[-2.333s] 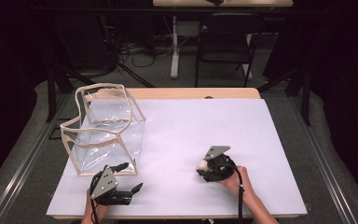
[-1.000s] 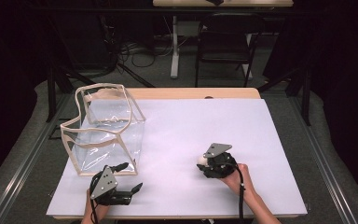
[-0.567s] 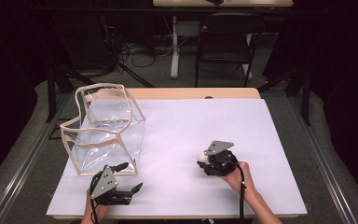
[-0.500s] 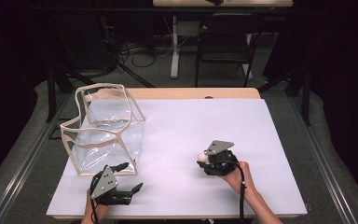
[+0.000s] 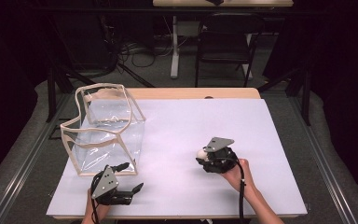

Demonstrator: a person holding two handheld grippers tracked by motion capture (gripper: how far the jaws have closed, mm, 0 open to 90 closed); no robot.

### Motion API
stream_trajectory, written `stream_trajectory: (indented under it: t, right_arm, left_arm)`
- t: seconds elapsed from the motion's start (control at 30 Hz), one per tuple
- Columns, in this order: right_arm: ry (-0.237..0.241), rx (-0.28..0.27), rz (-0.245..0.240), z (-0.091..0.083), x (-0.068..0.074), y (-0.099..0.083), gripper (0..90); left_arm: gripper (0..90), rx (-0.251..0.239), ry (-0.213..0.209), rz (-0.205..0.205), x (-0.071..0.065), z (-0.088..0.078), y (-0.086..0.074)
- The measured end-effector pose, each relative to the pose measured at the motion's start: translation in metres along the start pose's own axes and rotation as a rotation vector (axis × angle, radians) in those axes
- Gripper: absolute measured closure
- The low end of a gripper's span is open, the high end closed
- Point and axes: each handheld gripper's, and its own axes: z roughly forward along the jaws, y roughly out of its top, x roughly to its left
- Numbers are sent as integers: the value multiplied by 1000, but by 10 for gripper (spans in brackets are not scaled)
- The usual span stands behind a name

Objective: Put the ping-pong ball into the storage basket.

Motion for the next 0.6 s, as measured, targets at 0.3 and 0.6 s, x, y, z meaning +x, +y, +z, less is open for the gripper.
stream_trajectory:
  t: [0.3, 0.6]
  right_arm:
    - [-7, -21, -6, -1, -3, 11, 509]
    - [-18, -32, -21, -2, -5, 20, 509]
  left_arm:
    - [159, -2, 6, -4, 1, -2, 0]
    - [159, -1, 3, 1, 1, -1, 0]
